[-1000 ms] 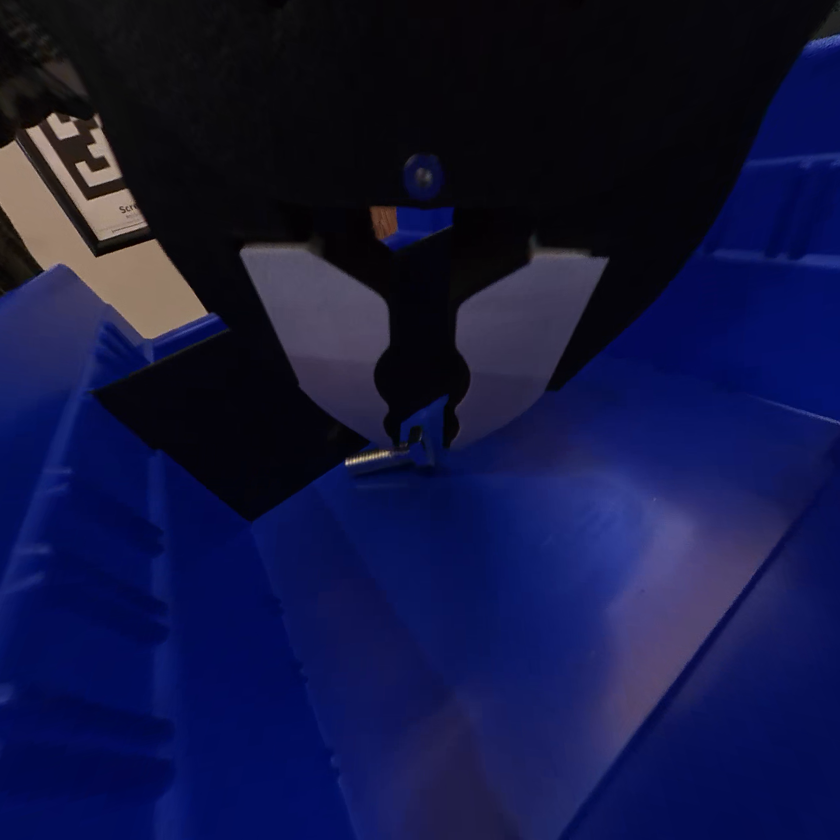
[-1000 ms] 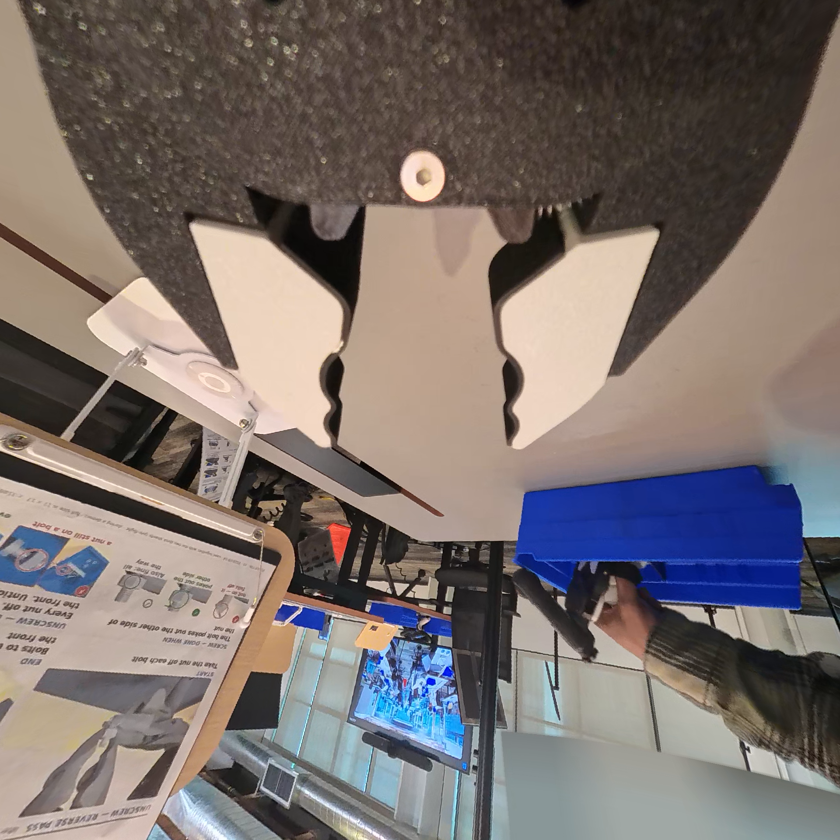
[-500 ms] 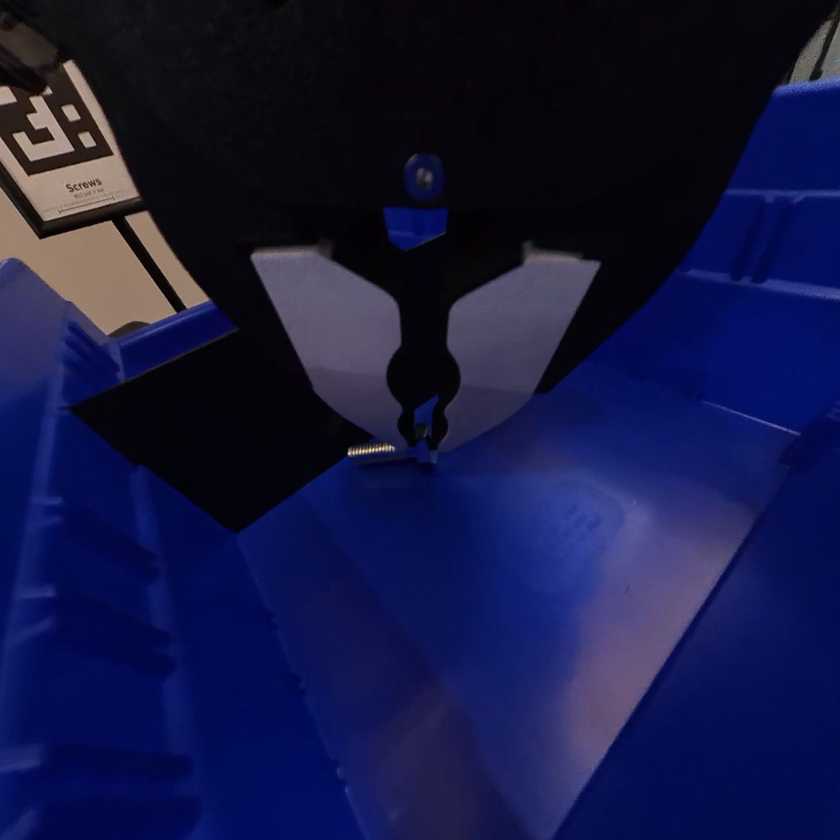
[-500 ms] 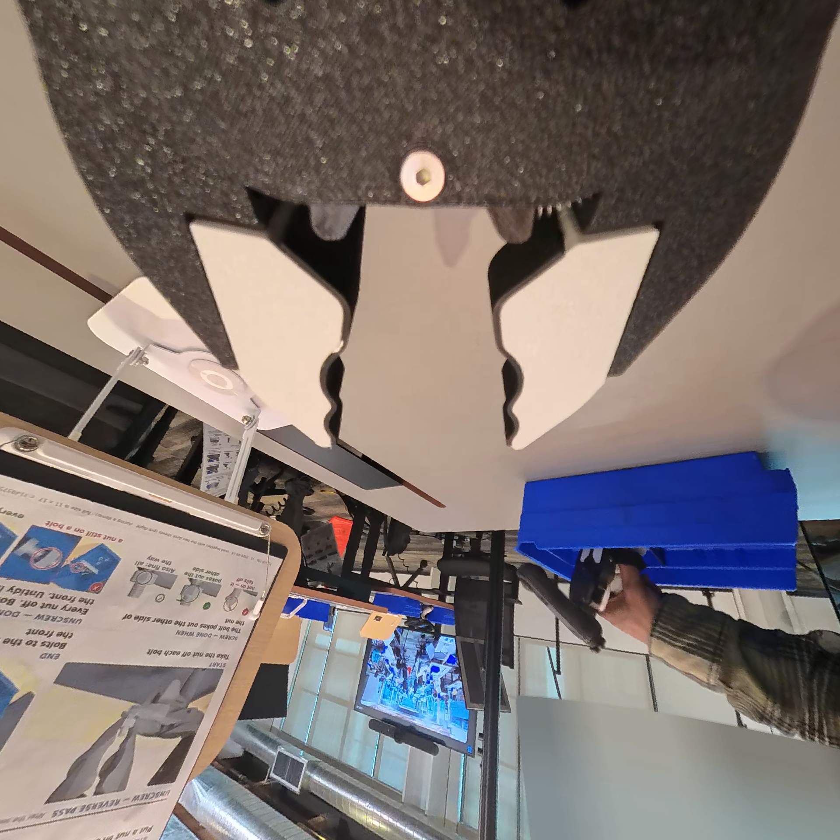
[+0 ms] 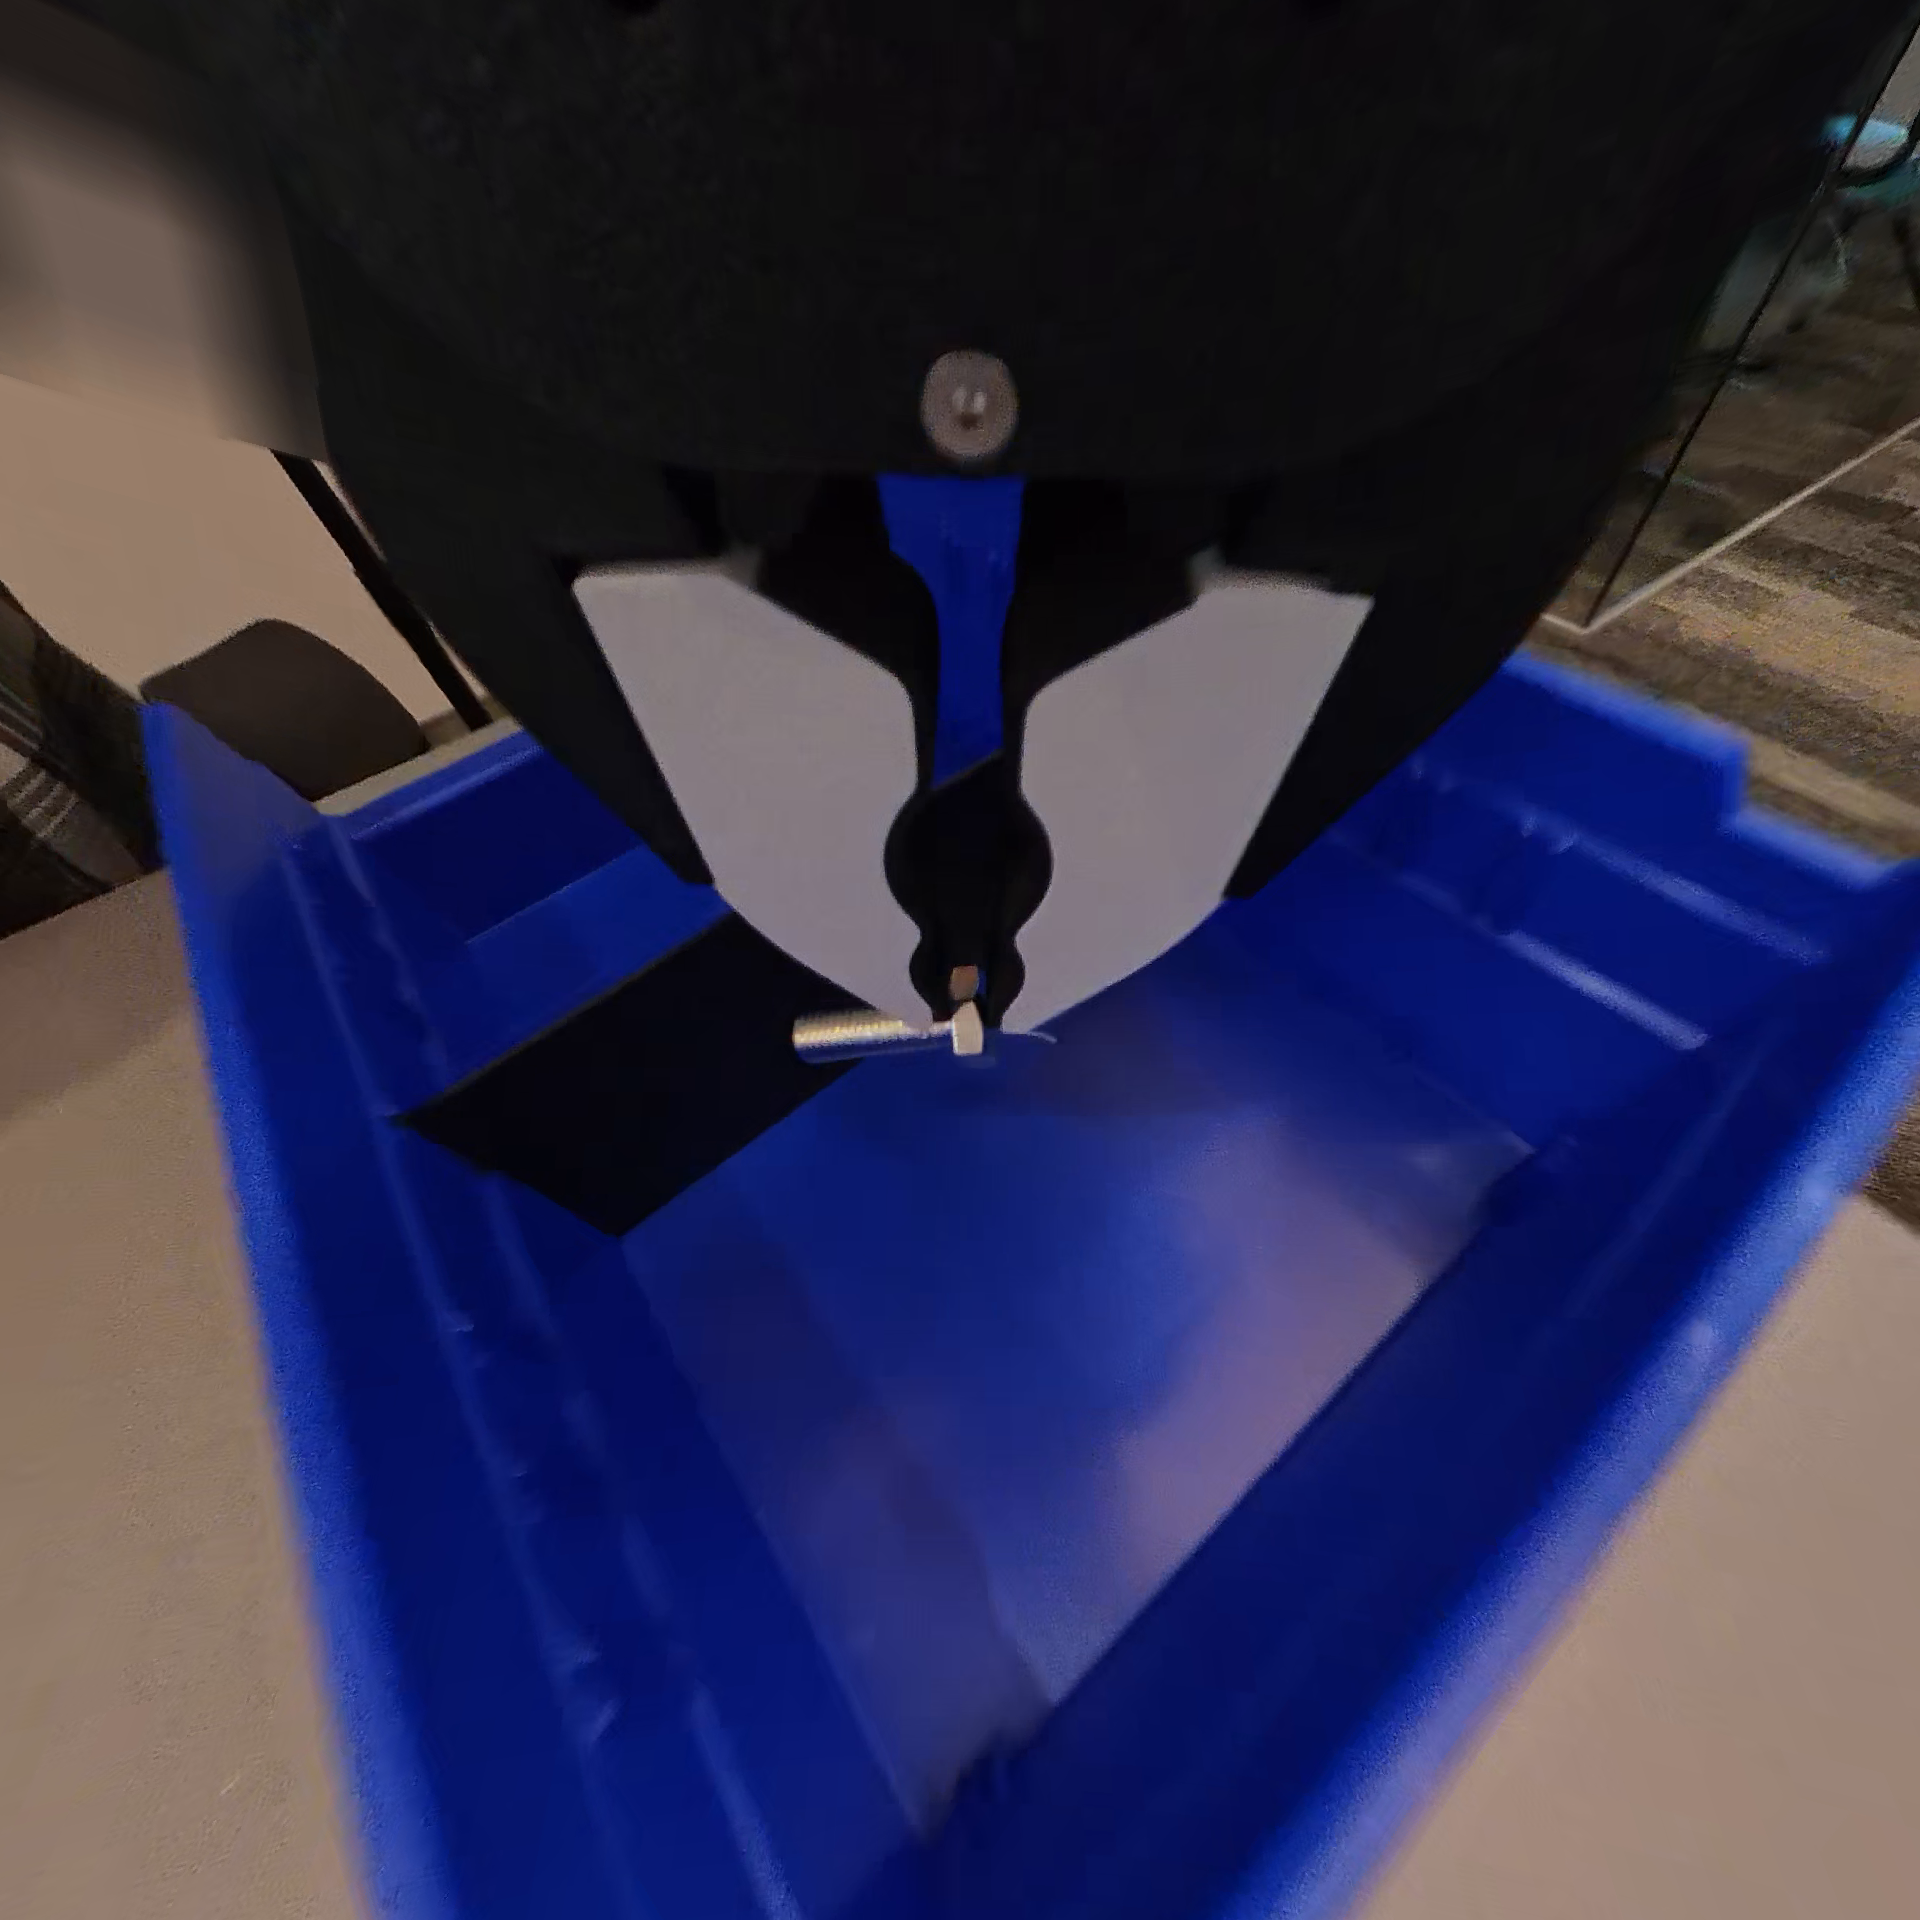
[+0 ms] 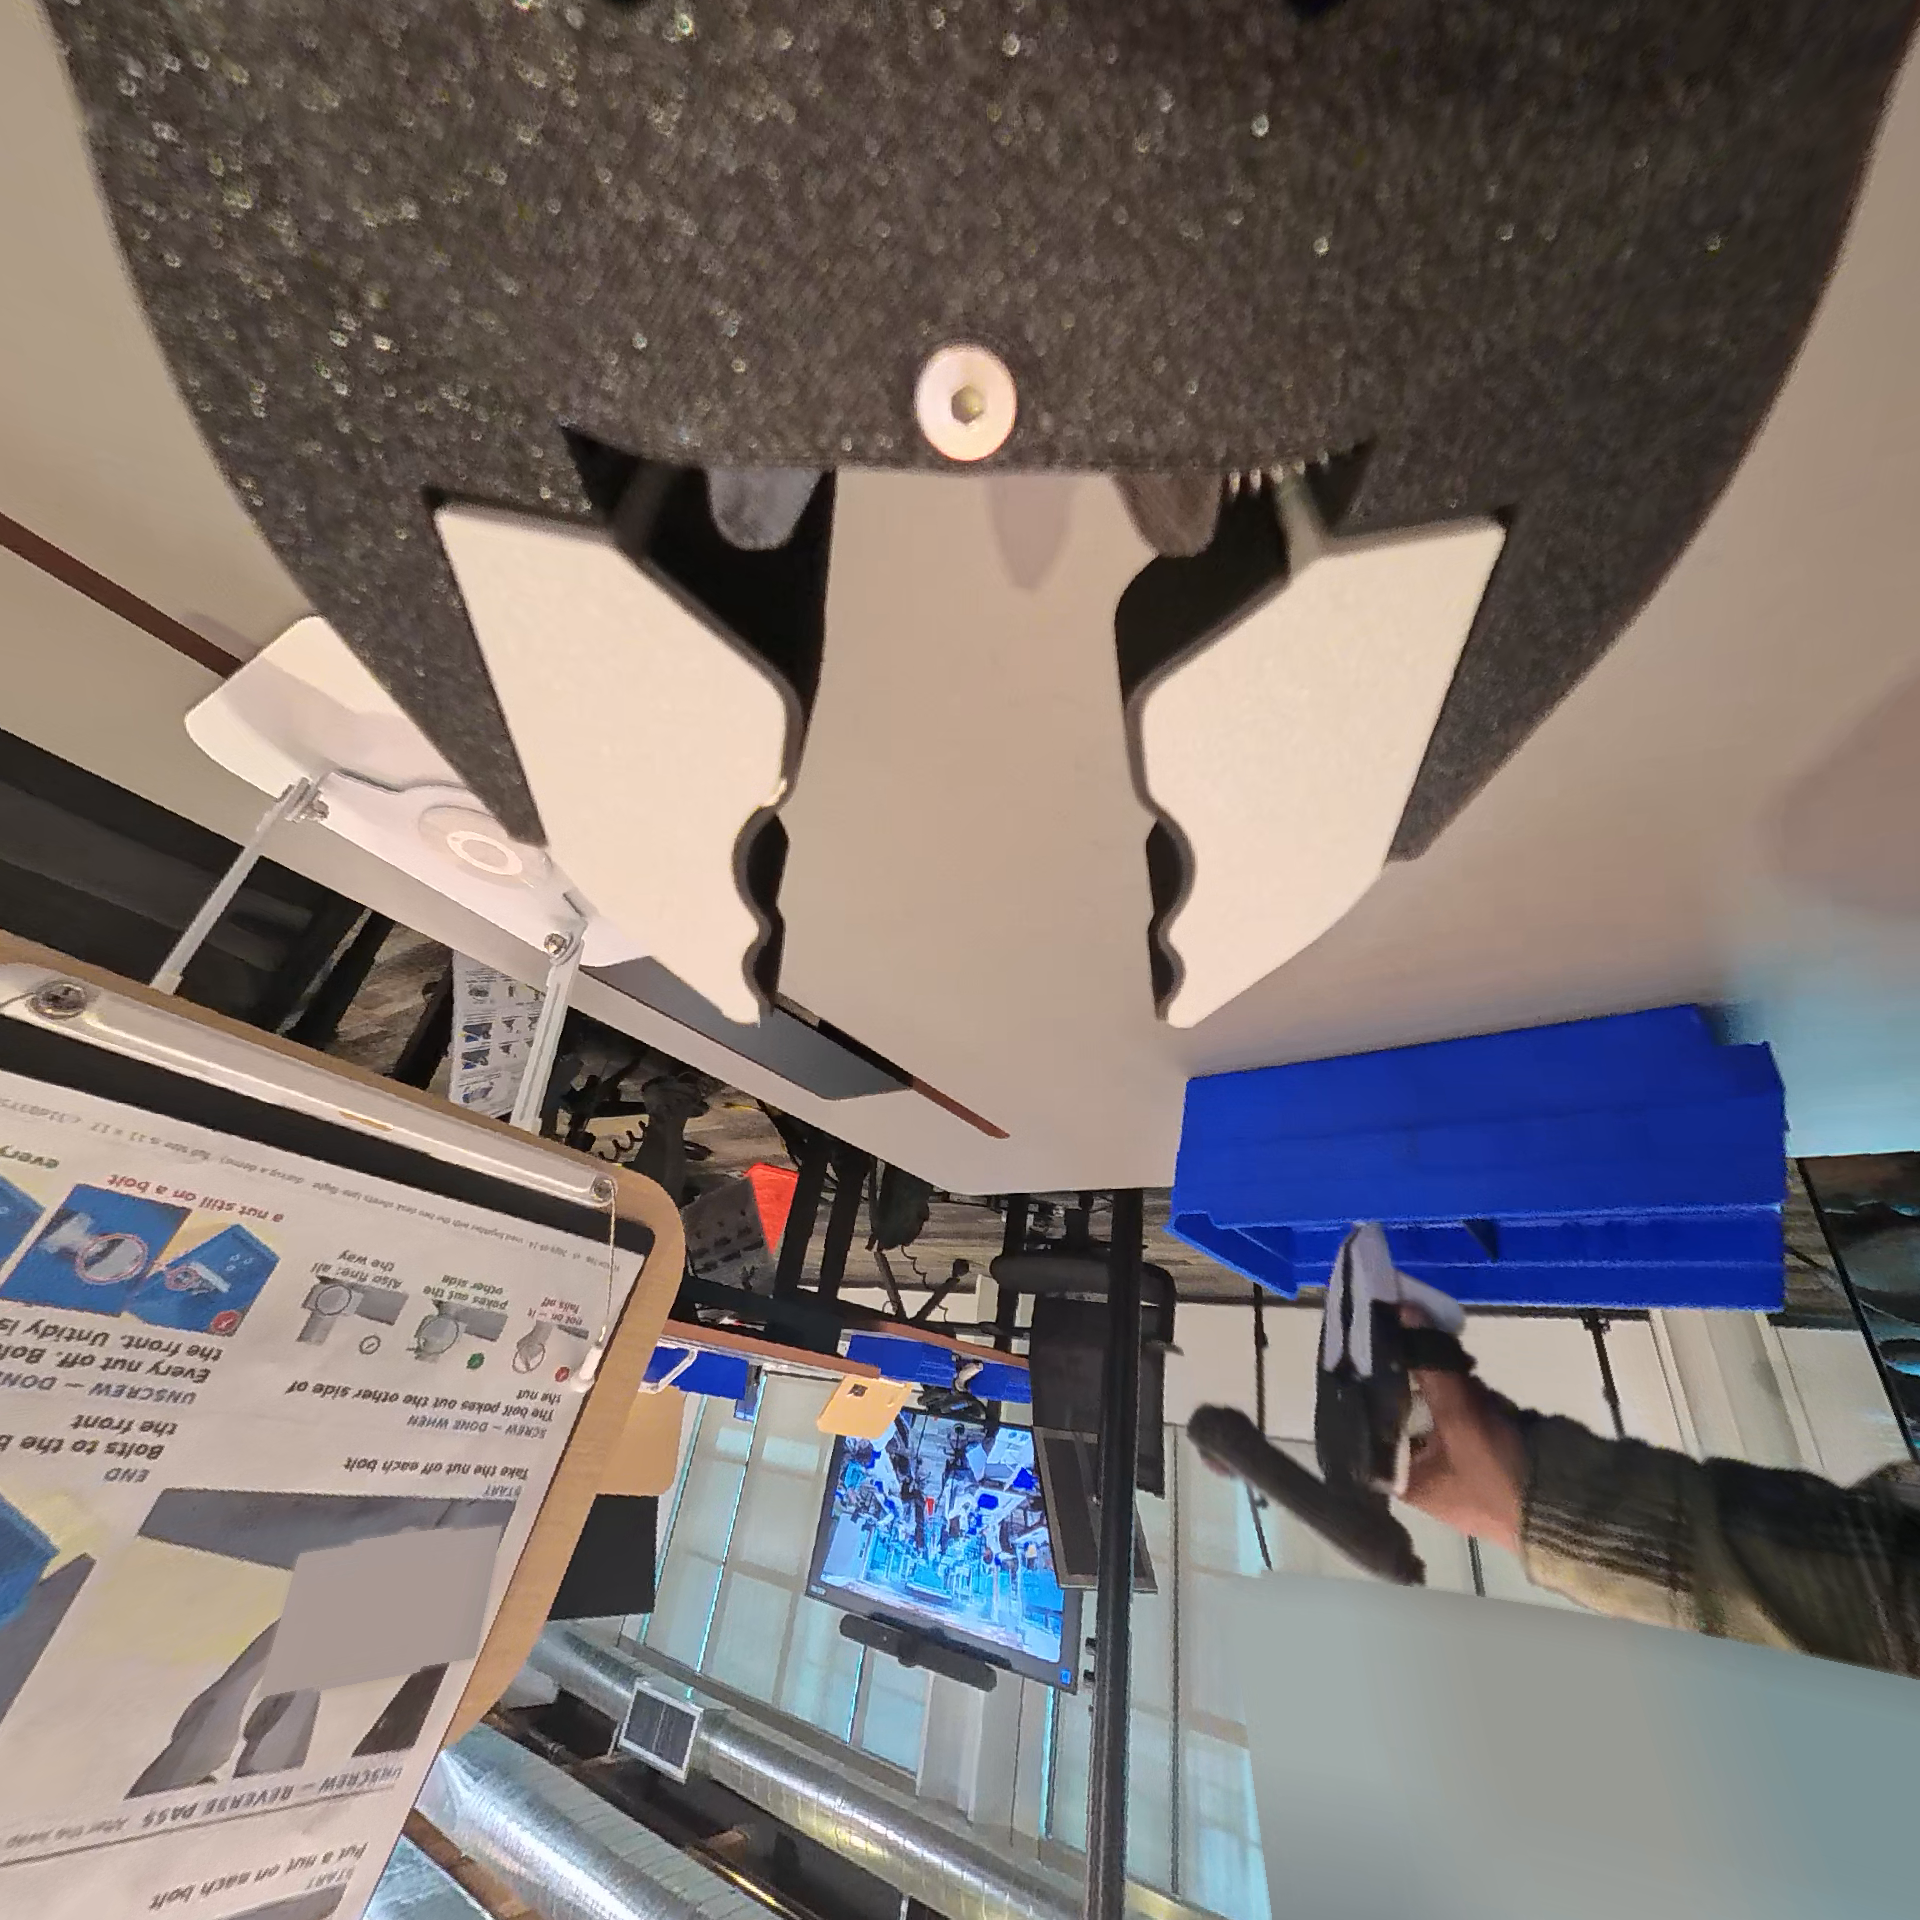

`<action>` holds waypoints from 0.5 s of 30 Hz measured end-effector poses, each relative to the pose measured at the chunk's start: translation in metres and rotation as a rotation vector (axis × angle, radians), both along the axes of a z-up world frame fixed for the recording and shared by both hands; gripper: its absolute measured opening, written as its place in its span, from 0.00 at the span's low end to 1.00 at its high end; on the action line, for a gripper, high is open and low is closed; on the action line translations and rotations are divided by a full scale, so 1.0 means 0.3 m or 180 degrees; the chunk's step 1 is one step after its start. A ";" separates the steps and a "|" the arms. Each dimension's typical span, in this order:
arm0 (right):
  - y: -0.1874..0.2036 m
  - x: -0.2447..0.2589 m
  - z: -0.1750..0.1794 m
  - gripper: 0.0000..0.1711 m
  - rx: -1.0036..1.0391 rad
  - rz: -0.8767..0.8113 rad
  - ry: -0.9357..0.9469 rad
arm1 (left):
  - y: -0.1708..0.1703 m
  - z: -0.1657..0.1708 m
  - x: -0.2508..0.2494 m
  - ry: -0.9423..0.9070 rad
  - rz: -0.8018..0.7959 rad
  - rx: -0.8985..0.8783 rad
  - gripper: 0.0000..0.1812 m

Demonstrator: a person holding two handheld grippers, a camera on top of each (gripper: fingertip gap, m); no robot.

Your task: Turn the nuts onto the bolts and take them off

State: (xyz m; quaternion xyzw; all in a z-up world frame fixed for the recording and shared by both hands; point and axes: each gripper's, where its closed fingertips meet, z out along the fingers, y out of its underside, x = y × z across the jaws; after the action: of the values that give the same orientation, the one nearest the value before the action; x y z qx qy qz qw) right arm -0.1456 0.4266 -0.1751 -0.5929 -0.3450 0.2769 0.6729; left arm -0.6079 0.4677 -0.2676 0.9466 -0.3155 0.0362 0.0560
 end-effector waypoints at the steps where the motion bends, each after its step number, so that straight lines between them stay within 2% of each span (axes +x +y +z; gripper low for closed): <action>1: -0.002 0.002 0.006 0.39 0.0012 -0.0004 0.0014 | 0.011 0.042 0.007 -0.0013 0.0009 0.0114 0.04; 5: -0.014 0.014 0.034 0.39 0.0068 -0.0018 0.0060 | 0.053 0.235 0.105 -0.0194 -0.0023 0.0661 0.04; 9: -0.006 0.062 0.033 0.38 0.0091 -0.0135 -0.0030 | 0.076 0.362 0.374 -0.0558 -0.0233 0.1277 0.04; 12: 0.005 0.119 0.008 0.39 0.0048 -0.0201 -0.0129 | 0.064 0.354 0.652 -0.1023 -0.0395 0.1599 0.04; 15: 0.021 0.182 -0.021 0.39 0.0038 -0.0293 -0.0288 | 0.039 0.242 0.923 -0.1624 -0.0368 0.1570 0.04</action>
State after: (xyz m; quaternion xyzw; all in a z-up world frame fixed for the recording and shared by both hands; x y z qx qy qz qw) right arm -0.0911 0.4329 -0.1815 -0.6161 -0.3490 0.2166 0.6721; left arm -0.3310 0.4795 -0.1950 0.8727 -0.3716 0.1909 -0.2527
